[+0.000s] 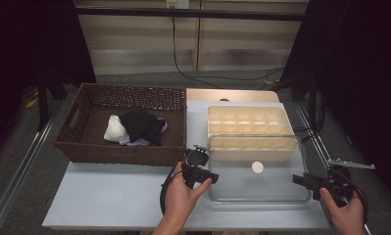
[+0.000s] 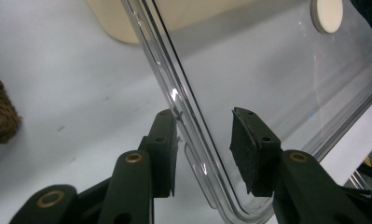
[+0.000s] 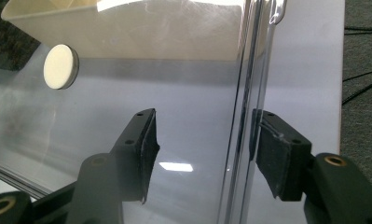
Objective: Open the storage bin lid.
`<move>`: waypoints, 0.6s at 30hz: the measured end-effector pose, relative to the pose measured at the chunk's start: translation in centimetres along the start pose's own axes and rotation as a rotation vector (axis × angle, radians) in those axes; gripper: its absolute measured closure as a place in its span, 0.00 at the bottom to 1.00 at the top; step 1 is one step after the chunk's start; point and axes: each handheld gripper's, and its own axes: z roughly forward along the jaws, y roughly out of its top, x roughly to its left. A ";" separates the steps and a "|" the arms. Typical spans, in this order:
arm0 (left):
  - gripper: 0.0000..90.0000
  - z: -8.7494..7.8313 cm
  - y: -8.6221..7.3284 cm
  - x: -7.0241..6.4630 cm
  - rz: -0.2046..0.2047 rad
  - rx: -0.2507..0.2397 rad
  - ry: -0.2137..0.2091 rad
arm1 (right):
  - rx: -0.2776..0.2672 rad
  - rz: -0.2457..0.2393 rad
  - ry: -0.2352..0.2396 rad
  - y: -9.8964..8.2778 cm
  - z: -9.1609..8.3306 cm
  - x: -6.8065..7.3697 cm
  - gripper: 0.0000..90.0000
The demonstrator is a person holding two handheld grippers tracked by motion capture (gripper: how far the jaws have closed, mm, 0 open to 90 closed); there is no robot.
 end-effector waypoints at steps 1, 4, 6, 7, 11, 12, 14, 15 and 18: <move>0.68 0.0 -0.2 -0.1 -0.001 0.003 -0.002 | 0.000 0.000 0.000 0.0 0.0 0.0 0.47; 0.69 -0.1 -0.7 -0.1 0.009 0.007 -0.009 | -0.003 -0.001 0.007 -0.4 -0.3 0.1 0.48; 0.69 0.1 -0.9 -0.2 0.013 0.014 -0.008 | 0.003 -0.015 -0.004 -0.7 -0.5 0.3 0.48; 0.70 0.2 -1.1 -0.2 0.011 0.015 -0.011 | 0.004 -0.015 -0.002 -0.8 -0.5 0.2 0.48; 0.70 0.3 -1.5 -0.3 0.021 0.021 -0.013 | 0.000 -0.008 -0.001 -1.1 -0.7 0.3 0.48; 0.70 0.4 -1.6 -0.3 0.015 0.020 -0.014 | 0.000 -0.013 -0.002 -1.2 -0.7 0.2 0.48; 0.70 0.4 -1.8 -0.3 0.020 0.019 -0.016 | 0.002 -0.011 0.002 -1.6 -0.7 0.2 0.48; 0.70 0.4 -1.9 -0.4 0.024 0.021 -0.013 | 0.002 -0.011 0.002 -1.6 -0.7 0.2 0.48; 0.70 0.3 -2.1 -0.4 0.024 0.015 -0.022 | 0.007 -0.006 0.003 -2.1 -0.7 0.2 0.48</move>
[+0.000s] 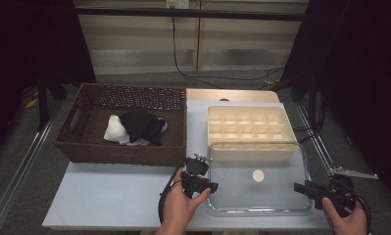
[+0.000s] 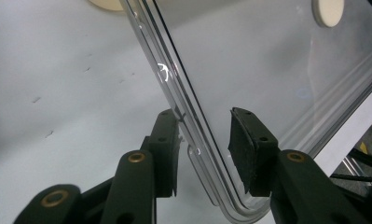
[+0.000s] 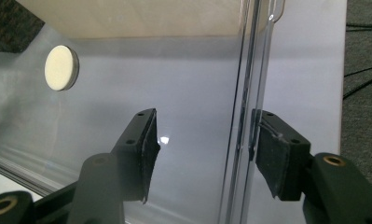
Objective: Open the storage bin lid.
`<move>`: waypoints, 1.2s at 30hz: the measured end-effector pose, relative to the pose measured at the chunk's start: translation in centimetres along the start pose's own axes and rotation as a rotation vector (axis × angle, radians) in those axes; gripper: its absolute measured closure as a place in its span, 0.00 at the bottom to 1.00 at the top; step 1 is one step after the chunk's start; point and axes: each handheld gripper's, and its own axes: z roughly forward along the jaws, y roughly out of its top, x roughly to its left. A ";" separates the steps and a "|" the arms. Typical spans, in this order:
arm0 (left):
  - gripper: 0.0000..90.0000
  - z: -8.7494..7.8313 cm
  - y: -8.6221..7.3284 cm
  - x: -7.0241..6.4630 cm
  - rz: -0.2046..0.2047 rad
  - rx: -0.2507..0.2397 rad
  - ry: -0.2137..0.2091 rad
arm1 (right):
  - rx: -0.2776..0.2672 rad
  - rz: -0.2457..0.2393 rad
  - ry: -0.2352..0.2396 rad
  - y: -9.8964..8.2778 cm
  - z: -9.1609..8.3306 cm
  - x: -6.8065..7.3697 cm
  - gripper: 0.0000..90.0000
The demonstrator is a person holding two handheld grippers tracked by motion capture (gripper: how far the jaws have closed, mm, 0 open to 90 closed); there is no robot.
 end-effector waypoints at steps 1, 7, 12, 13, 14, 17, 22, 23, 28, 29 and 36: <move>0.70 0.0 -0.1 0.0 0.003 -0.001 -0.001 | 0.001 0.004 0.001 -0.2 0.0 0.0 0.48; 0.70 0.1 -0.7 -0.3 0.015 0.005 -0.009 | -0.003 0.009 0.009 -1.1 -0.4 0.0 0.48; 0.71 0.2 -1.2 -0.3 0.018 0.010 -0.009 | -0.009 0.006 0.007 -1.4 -0.8 0.2 0.48; 0.71 0.3 -1.3 -0.4 0.009 0.002 -0.009 | -0.009 0.005 0.008 -1.5 -0.8 0.3 0.48; 0.71 0.3 -1.3 -0.4 0.009 0.002 -0.009 | -0.009 0.005 0.008 -1.5 -0.8 0.3 0.48; 0.71 0.2 -1.5 -0.4 0.024 0.014 -0.011 | -0.008 0.001 0.010 -1.6 -1.0 0.3 0.48; 0.71 0.4 -1.6 -0.3 0.014 0.016 -0.016 | -0.006 0.008 0.009 -1.9 -1.0 0.3 0.48; 0.71 0.4 -1.6 -0.3 0.015 0.015 -0.018 | -0.003 0.010 0.012 -2.0 -0.9 0.3 0.48; 0.71 0.5 -1.6 -0.2 0.020 0.023 -0.019 | 0.006 0.011 0.006 -2.2 -0.8 0.3 0.48; 0.71 0.5 -1.6 -0.2 0.019 0.026 -0.024 | 0.006 0.009 0.006 -2.3 -0.8 0.2 0.48; 0.71 0.6 -1.8 -0.3 0.019 0.032 -0.028 | 0.016 0.021 0.006 -2.6 -0.6 0.1 0.48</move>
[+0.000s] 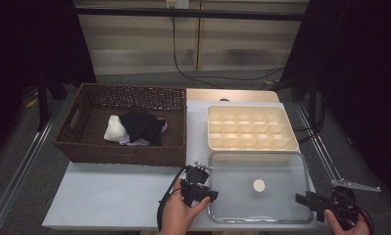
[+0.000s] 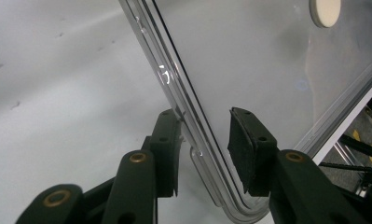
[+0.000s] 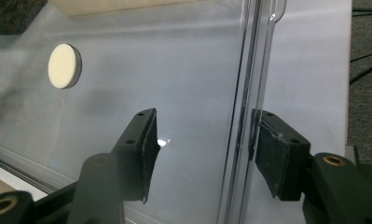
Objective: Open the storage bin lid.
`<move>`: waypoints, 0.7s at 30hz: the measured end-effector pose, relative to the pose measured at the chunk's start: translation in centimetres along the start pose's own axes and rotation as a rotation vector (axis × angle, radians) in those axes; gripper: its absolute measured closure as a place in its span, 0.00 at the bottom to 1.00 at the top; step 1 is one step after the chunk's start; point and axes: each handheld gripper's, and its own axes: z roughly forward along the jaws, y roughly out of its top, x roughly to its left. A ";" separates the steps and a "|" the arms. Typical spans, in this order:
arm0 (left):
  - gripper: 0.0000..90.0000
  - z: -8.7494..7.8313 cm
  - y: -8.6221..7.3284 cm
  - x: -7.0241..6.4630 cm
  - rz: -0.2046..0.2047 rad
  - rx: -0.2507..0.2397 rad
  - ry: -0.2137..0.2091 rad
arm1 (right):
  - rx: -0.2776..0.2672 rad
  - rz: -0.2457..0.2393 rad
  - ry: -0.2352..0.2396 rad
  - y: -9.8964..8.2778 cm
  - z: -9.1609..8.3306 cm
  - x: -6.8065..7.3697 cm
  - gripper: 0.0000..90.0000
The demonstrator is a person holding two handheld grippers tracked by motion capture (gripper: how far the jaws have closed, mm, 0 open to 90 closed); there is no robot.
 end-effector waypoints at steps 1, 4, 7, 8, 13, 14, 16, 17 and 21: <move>0.71 0.0 0.0 0.0 0.000 0.000 0.000 | 0.000 0.000 0.000 0.0 0.0 0.0 0.48; 0.71 0.1 -0.1 0.0 -0.006 -0.002 -0.005 | 0.002 -0.002 -0.002 -0.1 0.1 -0.1 0.48; 0.71 0.1 -0.3 0.0 -0.010 -0.002 -0.010 | 0.008 0.000 -0.005 -0.2 0.1 0.0 0.48; 0.71 0.1 -0.3 0.0 -0.012 -0.001 -0.011 | 0.010 0.000 -0.004 -0.2 0.1 0.0 0.48; 0.70 0.4 -0.2 0.3 -0.022 0.006 -0.013 | 0.015 0.006 -0.005 -0.3 0.3 -0.2 0.48; 0.70 0.5 -0.2 0.4 -0.025 0.008 -0.011 | 0.020 0.006 -0.007 -0.3 0.3 -0.2 0.48; 0.69 0.6 -0.2 0.5 -0.032 0.014 -0.010 | 0.016 0.001 -0.005 -0.3 0.4 -0.2 0.47; 0.69 0.6 -0.2 0.5 -0.018 0.012 -0.005 | 0.014 0.003 -0.001 -0.4 0.4 -0.2 0.47; 0.61 0.9 0.0 0.9 -0.025 0.004 0.006 | 0.001 -0.004 -0.004 -0.4 0.8 -0.4 0.43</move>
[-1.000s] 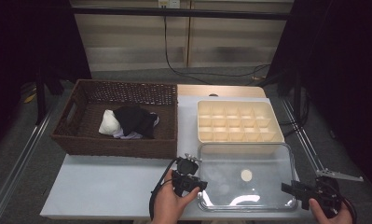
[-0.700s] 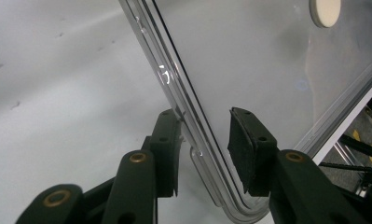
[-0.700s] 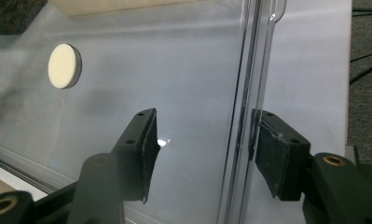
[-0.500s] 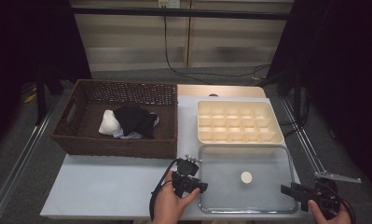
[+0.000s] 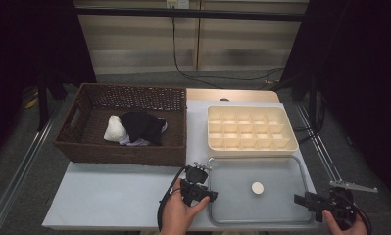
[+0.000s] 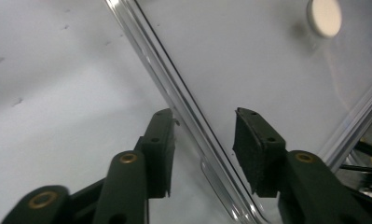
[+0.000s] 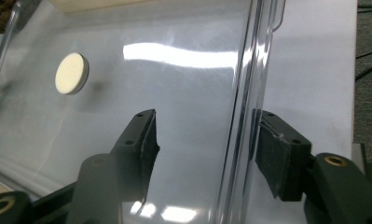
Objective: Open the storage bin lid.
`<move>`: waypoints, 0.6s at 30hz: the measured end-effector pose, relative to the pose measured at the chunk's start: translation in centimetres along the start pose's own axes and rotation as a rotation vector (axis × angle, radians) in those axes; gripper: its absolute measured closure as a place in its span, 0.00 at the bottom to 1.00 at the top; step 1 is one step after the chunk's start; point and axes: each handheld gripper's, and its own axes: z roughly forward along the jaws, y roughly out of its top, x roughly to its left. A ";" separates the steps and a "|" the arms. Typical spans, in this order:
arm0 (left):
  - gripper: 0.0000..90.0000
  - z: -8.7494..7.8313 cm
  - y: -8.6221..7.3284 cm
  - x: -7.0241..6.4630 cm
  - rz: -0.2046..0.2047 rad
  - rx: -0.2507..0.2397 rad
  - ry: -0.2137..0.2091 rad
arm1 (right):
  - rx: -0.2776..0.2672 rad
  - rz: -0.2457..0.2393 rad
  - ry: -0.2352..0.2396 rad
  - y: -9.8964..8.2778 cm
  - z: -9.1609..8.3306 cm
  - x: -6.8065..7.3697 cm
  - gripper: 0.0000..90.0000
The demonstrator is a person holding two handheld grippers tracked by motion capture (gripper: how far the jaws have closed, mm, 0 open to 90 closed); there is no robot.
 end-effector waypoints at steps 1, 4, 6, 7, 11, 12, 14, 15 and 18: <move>0.56 0.2 0.0 0.1 0.009 -0.003 0.025 | 0.005 -0.002 -0.011 0.0 0.2 0.0 0.43; 0.49 0.2 -0.1 0.6 0.025 -0.028 0.027 | -0.019 -0.032 -0.030 0.1 0.1 0.0 0.41; 0.48 0.0 0.0 0.8 0.039 -0.034 0.037 | -0.024 -0.044 -0.036 0.1 0.2 -0.1 0.39; 0.44 -0.2 0.1 0.9 0.062 -0.044 0.051 | -0.018 -0.052 -0.030 0.2 0.4 0.0 0.36; 0.39 -0.6 0.2 1.2 0.083 -0.060 0.055 | -0.014 -0.086 -0.015 0.4 0.7 0.4 0.31; 0.37 -0.7 0.2 1.3 0.092 -0.063 0.064 | -0.013 -0.096 -0.016 0.5 0.8 0.7 0.29; 0.34 -0.9 0.2 1.4 0.118 -0.072 0.067 | 0.002 -0.125 -0.025 0.7 1.1 1.0 0.24; 0.32 -1.0 0.2 1.6 0.123 -0.071 0.062 | -0.001 -0.136 -0.029 0.8 1.2 1.2 0.24; 0.31 -1.5 0.1 1.8 0.145 -0.080 0.078 | -0.012 -0.160 -0.018 1.2 1.4 1.7 0.24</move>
